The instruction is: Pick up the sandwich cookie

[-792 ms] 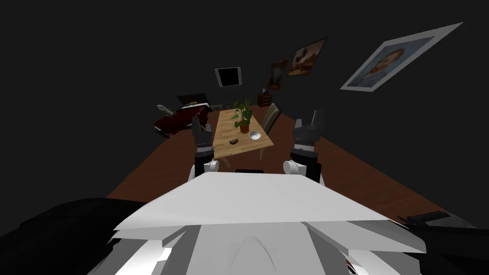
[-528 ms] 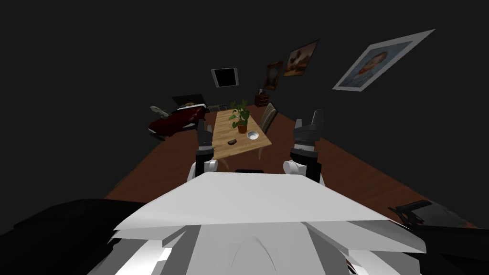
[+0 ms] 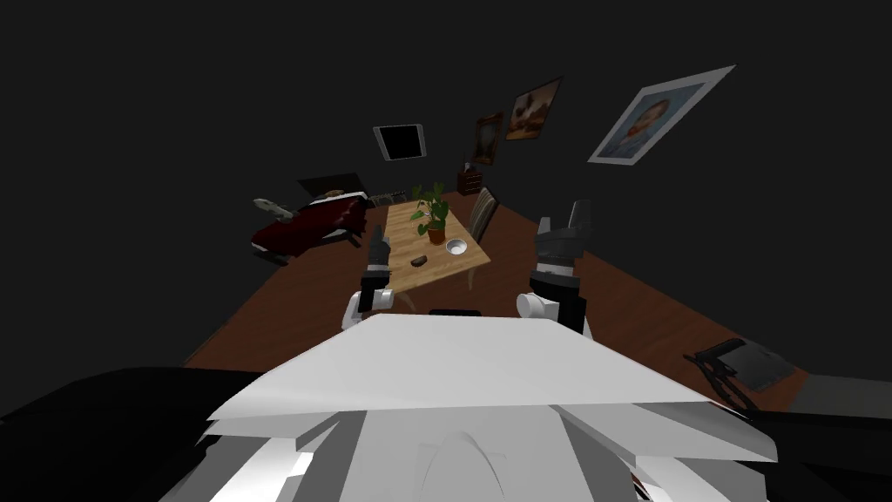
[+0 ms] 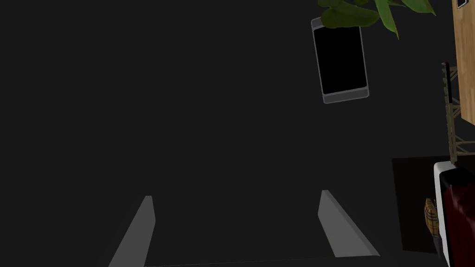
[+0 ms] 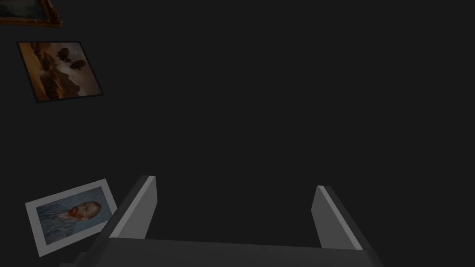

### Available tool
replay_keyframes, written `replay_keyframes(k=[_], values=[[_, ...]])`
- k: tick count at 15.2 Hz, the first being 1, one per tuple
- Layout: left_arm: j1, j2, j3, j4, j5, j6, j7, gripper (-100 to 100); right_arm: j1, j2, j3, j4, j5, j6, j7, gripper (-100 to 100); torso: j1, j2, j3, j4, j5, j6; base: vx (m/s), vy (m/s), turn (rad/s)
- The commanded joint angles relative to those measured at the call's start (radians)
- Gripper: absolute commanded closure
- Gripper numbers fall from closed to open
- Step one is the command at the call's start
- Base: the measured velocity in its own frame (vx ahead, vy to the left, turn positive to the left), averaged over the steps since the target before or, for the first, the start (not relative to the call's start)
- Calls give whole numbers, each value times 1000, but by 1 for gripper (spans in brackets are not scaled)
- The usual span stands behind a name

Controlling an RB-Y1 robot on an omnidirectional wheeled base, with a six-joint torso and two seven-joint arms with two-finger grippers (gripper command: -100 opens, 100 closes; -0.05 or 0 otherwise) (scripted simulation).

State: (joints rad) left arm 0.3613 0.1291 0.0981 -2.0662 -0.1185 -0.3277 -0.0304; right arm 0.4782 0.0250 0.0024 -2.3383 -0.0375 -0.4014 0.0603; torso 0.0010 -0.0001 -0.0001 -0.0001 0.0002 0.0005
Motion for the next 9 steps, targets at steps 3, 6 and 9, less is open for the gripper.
replay_keyframes(k=[3, 6, 9], values=[[-34, 28, 27, 77, -2, 81, -3, -100, 0, 0, 0, 0, 0, 0, 0, 0, 0, 0, 0, 0, 0, 0, -5, 9, -136], [-60, 50, 47, 130, 0, 125, -3, -100, 0, 0, 0, 0, 0, 0, 0, 0, 0, 0, 0, 0, 0, 0, -4, 5, -110], [-87, 72, 68, 186, 2, 171, -3, -100, 0, 0, 0, 0, 0, 0, 0, 0, 0, 0, 0, 0, 0, 0, -5, 9, -134]])
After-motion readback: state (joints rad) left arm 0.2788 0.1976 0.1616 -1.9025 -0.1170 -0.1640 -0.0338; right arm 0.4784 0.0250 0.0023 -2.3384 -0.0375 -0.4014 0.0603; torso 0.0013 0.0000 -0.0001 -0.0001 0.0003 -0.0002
